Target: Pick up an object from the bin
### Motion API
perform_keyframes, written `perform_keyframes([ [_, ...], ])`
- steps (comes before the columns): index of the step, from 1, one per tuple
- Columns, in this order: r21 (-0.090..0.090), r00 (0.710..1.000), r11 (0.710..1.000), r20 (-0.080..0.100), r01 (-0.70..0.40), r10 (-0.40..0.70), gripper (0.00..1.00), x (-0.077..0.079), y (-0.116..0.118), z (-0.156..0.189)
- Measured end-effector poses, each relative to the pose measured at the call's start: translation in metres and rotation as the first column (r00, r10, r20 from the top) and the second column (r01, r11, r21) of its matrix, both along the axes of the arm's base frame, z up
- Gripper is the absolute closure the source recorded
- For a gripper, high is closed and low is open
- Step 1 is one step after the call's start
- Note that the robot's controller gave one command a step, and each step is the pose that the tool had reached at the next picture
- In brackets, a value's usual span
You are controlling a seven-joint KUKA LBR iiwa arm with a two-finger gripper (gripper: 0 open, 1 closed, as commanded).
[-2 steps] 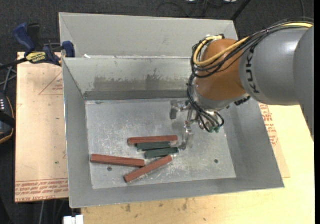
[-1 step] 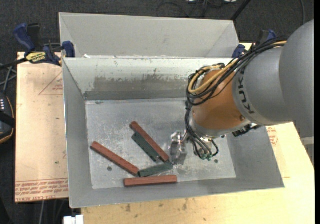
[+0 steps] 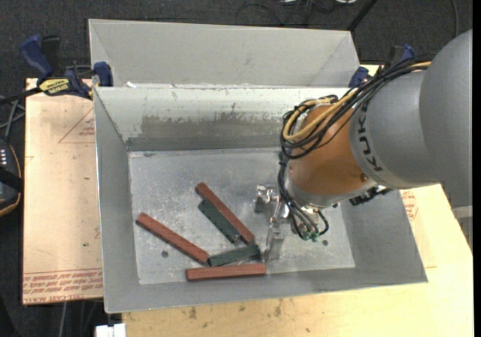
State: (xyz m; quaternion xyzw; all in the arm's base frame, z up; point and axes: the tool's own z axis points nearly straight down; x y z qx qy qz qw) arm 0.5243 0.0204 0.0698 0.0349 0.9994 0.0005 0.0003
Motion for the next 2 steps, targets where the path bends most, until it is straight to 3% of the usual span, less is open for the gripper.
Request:
perform_keyframes([
  [1,0.000,1.000,1.000,0.000,0.000,0.000,0.00,0.000,0.000,0.000],
  [2,0.001,0.997,0.997,-0.002,0.074,-0.074,1.00,-0.014,0.066,0.000],
])
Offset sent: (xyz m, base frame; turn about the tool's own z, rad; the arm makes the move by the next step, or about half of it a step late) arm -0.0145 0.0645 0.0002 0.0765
